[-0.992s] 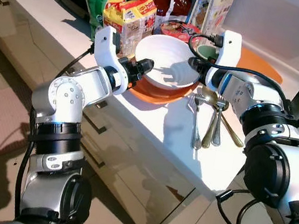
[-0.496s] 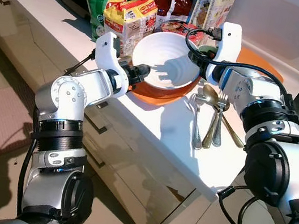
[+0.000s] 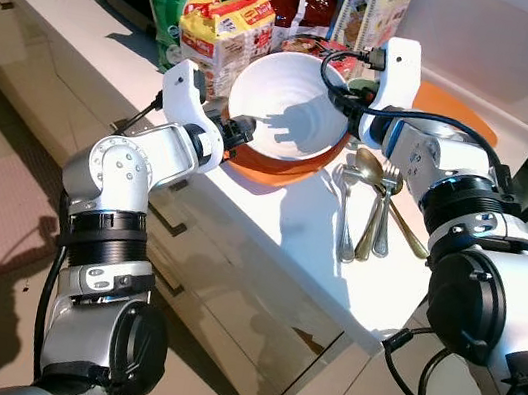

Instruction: Setting the table

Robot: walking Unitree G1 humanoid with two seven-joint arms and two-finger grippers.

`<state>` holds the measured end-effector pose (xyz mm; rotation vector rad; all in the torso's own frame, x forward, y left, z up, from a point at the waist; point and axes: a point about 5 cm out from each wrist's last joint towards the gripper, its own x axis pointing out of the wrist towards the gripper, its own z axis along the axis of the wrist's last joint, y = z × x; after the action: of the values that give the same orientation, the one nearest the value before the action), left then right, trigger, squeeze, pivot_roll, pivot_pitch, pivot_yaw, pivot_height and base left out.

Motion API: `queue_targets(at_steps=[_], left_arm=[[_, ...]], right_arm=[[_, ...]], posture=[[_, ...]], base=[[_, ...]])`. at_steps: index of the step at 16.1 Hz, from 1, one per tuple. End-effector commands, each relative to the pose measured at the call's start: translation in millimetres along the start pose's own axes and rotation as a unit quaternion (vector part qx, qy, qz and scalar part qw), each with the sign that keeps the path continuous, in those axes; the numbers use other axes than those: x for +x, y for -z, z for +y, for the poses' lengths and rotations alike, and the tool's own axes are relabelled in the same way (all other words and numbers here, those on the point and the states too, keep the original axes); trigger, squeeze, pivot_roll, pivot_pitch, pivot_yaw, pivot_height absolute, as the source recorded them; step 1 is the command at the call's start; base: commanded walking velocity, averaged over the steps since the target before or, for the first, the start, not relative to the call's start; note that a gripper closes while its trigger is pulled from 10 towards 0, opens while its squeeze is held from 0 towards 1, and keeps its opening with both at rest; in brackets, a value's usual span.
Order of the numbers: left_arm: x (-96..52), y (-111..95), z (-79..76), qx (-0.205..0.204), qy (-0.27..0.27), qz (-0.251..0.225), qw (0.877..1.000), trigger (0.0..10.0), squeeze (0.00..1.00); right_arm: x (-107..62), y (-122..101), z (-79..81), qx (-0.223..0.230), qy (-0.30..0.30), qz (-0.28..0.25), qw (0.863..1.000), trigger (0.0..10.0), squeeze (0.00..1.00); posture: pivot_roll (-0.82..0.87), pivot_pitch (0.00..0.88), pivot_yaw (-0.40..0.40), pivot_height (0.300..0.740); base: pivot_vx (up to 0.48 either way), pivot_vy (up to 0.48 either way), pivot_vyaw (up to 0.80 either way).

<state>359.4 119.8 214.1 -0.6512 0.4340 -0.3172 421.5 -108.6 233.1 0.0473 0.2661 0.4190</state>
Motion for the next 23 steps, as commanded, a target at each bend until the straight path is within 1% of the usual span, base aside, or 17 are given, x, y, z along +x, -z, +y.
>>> queue_targets(at_steps=[1, 8, 10, 11, 12, 13, 14, 15, 17, 18, 19, 20, 22, 23], left_arm=[[4.2, 0, -22.5, 0.004, 0.047, 0.009, 0.999, 0.0, 0.0], [5.0, -7, -15.9, -0.008, 0.021, -0.01, 1.0, 0.0, 0.0], [5.2, -14, -12.5, -0.011, 0.003, -0.035, 0.999, 0.0, 0.0], [4.8, -18, -10.6, -0.005, -0.006, -0.051, 0.999, 0.0, 0.0], [4.4, -20, -10.2, 0.0, -0.009, -0.058, 0.998, 0.0, 0.0], [3.3, -24, -10.3, 0.01, -0.013, -0.073, 0.997, 0.0, 0.0], [2.9, -26, -10.5, 0.019, -0.015, -0.079, 0.997, 0.0, 0.0], [2.7, -26, -11.1, 0.018, -0.014, -0.081, 0.996, 0.0, 0.0], [1.7, -28, -14.1, 0.011, -0.007, -0.091, 0.996, 0.0, 0.0], [1.8, -29, -14.9, 0.007, -0.002, -0.097, 0.995, 0.0, 0.0], [0.6, -29, -15.3, 0.0, 0.005, -0.108, 0.994, 0.0, 0.0], [-0.6, -28, -14.6, -0.005, 0.009, -0.115, 0.993, 0.0, 0.0], [-3.1, -28, -16.1, -0.003, 0.021, -0.128, 0.992, 0.0, 0.0], [-3.8, -28, -16.7, -0.002, 0.024, -0.132, 0.991, 0.0, 0.0]], right_arm=[[2.4, 26, 1.5, 0.004, 0.002, 0.052, 0.999, 10.0, 1.0], [2.2, 28, 0.0, 0.008, 0.008, 0.052, 0.999, 10.0, 1.0], [2.2, 22, 1.0, 0.006, -0.004, 0.032, 0.999, 10.0, 1.0], [2.6, 17, 4.3, 0.005, -0.026, 0.013, 1.0, 10.0, 0.29], [2.7, 14, 5.9, 0.005, -0.035, 0.004, 0.999, 10.0, 0.0], [2.6, 7, 9.1, -0.005, -0.056, -0.02, 0.998, 10.0, 0.0], [2.4, 4, 10.3, -0.006, -0.064, -0.032, 0.997, 10.0, 0.0], [2.3, 2, 10.8, -0.013, -0.066, -0.04, 0.997, 10.0, 0.0], [1.4, -5, 12.8, -0.039, -0.077, -0.072, 0.994, 10.0, 0.0], [0.3, -9, 13.4, -0.033, -0.089, -0.092, 0.991, 10.0, 0.0], [-3.0, -15, 12.1, 0.001, -0.115, -0.129, 0.985, 10.0, 0.0], [-6.5, -19, 9.0, 0.021, -0.132, -0.157, 0.978, 10.0, 0.0], [-12.2, -25, 4.7, 0.041, -0.157, -0.197, 0.967, 10.0, 0.0], [-13.5, -26, 4.0, 0.049, -0.164, -0.205, 0.964, 10.0, 0.0]], posture=[[0.17, 0.003, -0.063, 0.74], [0.17, 0.002, -0.062, 0.74], [0.17, 0.002, -0.062, 0.74], [0.17, 0.002, -0.059, 0.74], [0.17, 0.002, -0.059, 0.74], [0.17, 0.001, -0.058, 0.74], [0.17, 0.001, -0.058, 0.74], [0.17, 0.0, -0.057, 0.74], [0.17, 0.0, -0.056, 0.74], [0.17, 0.0, -0.057, 0.74], [0.17, 0.0, -0.058, 0.74], [0.17, 0.0, -0.058, 0.74], [0.16, 0.0, -0.056, 0.74], [0.16, 0.0, -0.056, 0.74]], base=[[0.0, 0.0, 0.0], [0.0, 0.0, 0.0], [0.0, 0.0, 0.0], [0.0, 0.0, 0.0], [0.0, 0.0, 0.0], [0.0, 0.0, 0.0], [0.0, 0.0, 0.0], [0.0, 0.0, 0.0], [0.0, 0.0, 0.0], [0.0, 0.0, 0.0], [0.0, 0.0, 0.0], [0.0, 0.0, 0.0], [0.0, 0.0, 0.0], [0.0, 0.0, 0.0]])
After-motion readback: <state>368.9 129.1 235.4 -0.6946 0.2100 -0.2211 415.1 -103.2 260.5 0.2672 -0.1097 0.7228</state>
